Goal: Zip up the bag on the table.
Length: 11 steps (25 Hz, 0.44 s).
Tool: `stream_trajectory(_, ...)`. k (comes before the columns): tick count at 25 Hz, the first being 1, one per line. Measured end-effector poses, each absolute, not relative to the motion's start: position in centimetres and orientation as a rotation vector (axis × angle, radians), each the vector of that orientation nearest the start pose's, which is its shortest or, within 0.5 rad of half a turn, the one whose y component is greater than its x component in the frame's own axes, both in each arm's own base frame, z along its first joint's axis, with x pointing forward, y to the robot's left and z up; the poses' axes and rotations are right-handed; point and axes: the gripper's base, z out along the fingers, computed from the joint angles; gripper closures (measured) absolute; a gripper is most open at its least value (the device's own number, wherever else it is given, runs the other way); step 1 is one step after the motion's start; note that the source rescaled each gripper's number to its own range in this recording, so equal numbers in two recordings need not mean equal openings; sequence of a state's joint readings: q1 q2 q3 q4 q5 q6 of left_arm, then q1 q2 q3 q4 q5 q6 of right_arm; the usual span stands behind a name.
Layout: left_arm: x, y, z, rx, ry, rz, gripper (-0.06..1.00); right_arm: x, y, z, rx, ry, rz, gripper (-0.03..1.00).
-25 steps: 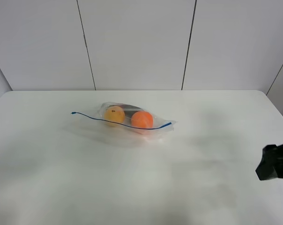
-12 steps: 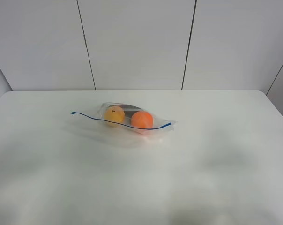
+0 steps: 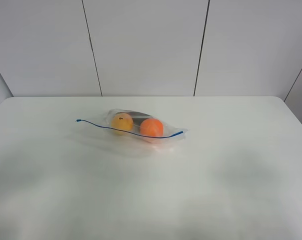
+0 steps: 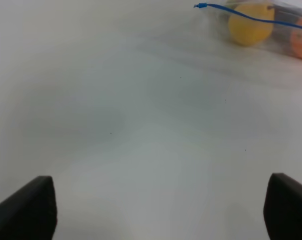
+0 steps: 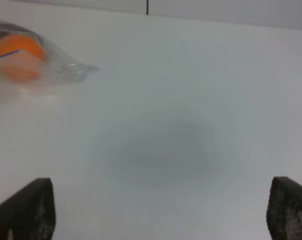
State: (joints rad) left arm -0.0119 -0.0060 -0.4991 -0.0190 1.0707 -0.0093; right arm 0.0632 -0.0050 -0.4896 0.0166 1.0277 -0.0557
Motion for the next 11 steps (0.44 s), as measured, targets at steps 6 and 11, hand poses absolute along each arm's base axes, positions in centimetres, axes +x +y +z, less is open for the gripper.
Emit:
stream_trajectory(6,-0.61,-0.14,27.62,0.004,2.049,-0.036,-0.01,-0.32,0.1,27.71,-0.119,2.013,0.024,-0.03)
stream_trajectory(11,-0.61,-0.14,27.62,0.004,2.049,-0.036,-0.01,-0.32,0.09,27.71,-0.119,2.013,0.023,-0.03)
